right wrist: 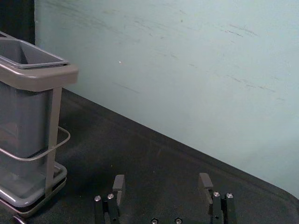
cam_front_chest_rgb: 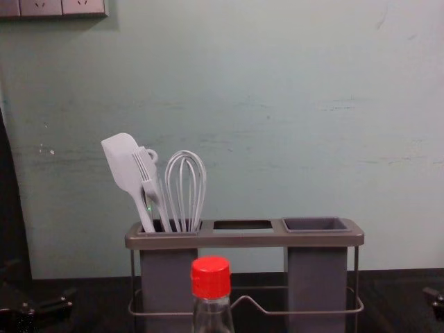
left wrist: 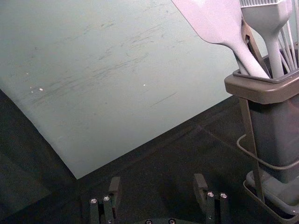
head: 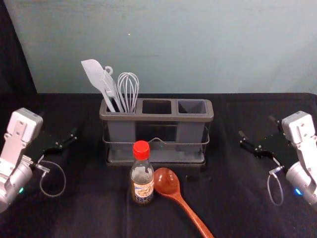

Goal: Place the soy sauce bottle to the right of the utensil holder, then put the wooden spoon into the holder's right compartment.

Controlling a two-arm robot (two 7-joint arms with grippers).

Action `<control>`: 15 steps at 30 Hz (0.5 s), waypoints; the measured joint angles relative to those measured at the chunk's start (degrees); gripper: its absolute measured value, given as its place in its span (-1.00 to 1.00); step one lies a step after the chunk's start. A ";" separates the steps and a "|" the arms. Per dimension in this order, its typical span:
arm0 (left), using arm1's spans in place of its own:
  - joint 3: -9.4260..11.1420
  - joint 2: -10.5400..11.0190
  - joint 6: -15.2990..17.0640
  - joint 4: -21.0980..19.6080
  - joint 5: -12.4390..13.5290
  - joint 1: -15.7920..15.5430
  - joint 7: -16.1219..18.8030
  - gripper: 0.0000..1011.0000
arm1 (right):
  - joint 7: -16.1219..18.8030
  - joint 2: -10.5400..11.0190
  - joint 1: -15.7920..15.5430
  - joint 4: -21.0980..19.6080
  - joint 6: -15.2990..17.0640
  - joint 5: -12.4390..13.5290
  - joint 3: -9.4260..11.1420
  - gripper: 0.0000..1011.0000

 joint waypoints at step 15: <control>0.00 0.00 0.00 0.00 0.00 0.00 0.00 1.00 | 0.00 0.00 0.00 0.00 0.00 0.00 0.00 0.98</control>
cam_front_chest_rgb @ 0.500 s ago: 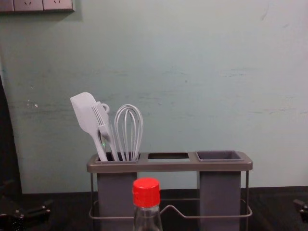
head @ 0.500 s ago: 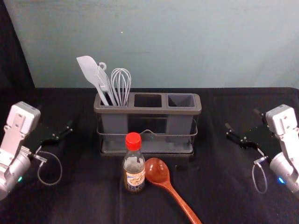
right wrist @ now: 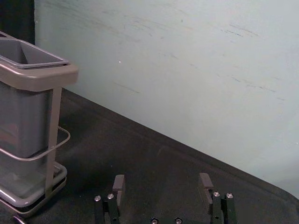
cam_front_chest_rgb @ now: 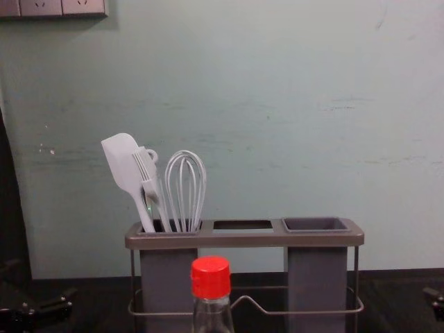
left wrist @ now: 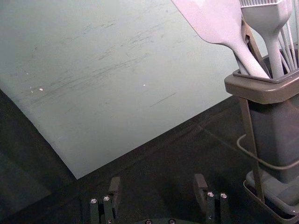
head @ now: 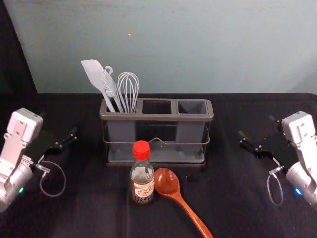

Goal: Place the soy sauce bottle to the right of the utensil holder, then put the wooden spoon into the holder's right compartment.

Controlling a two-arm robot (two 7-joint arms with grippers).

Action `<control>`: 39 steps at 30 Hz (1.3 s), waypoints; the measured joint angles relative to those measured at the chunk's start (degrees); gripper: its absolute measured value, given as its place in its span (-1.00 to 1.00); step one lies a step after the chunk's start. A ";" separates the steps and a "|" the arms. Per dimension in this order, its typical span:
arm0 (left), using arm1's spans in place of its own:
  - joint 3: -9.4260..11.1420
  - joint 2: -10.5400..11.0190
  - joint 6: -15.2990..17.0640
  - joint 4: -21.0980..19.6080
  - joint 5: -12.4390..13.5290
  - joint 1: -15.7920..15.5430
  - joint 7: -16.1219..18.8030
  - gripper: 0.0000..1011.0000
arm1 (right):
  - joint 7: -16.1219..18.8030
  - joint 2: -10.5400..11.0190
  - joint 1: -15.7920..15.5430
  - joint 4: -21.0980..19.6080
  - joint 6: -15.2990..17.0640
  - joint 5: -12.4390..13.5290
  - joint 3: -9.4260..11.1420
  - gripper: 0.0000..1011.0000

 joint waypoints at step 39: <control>0.00 0.00 0.00 0.00 0.00 0.00 0.00 1.00 | 0.00 0.00 0.00 0.00 0.00 0.00 0.00 0.98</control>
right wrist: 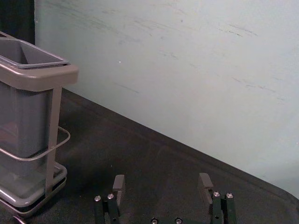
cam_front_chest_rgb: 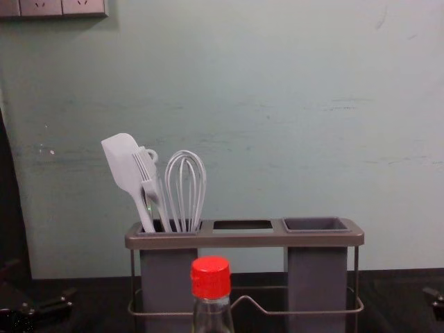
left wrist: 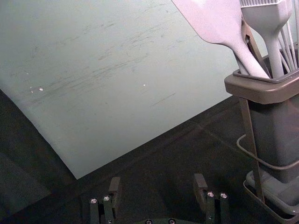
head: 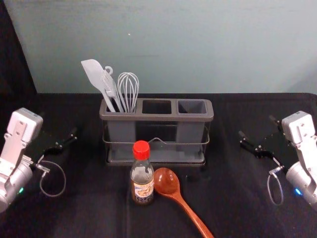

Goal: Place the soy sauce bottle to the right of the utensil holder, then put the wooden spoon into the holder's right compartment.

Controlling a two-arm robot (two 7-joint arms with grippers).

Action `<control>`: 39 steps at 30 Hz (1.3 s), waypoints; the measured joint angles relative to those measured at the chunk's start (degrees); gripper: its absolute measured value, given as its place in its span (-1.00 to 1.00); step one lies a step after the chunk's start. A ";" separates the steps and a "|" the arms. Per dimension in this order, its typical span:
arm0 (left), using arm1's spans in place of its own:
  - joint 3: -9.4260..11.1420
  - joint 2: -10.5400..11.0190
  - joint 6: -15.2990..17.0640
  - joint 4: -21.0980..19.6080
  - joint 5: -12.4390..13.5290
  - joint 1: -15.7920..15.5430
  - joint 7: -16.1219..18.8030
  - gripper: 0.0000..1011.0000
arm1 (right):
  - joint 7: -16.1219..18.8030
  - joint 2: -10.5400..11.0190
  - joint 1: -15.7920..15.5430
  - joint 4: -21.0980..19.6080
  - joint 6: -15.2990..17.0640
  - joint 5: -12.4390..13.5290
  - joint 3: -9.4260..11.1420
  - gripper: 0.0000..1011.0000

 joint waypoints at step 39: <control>0.00 0.00 0.00 0.00 0.00 0.00 0.00 1.00 | 9.72 7.41 -16.70 -19.18 -5.36 8.65 11.24 0.98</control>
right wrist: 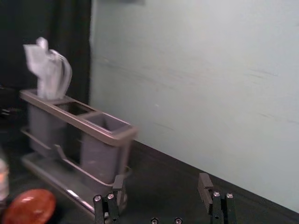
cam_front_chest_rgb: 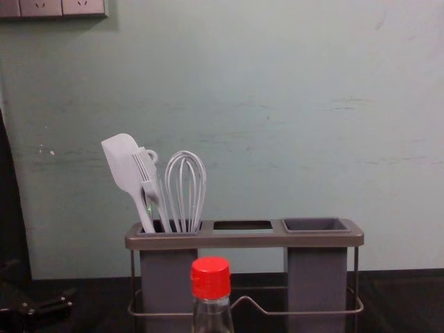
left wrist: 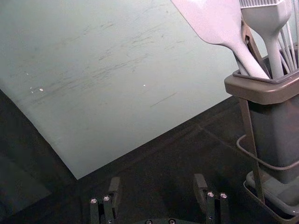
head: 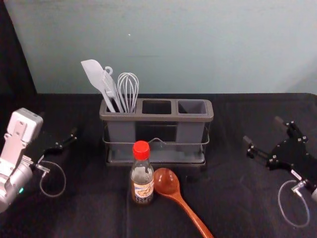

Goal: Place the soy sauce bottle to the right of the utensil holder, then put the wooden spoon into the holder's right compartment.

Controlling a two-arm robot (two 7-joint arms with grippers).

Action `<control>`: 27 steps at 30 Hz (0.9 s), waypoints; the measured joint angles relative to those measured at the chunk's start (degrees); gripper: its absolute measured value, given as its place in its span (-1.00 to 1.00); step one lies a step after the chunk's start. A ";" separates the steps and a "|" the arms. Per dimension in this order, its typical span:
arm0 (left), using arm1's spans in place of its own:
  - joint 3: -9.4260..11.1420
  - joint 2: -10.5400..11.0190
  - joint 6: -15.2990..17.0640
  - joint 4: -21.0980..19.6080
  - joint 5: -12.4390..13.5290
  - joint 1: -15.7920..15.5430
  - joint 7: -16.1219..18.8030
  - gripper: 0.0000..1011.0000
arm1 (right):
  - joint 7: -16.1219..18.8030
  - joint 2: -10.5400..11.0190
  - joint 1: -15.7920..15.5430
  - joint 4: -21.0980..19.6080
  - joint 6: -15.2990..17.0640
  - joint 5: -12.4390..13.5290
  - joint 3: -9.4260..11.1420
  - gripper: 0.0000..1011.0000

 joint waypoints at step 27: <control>0.00 0.00 0.00 0.00 0.00 0.00 0.00 1.00 | 22.60 -5.08 7.91 2.56 -0.33 6.32 -6.72 0.98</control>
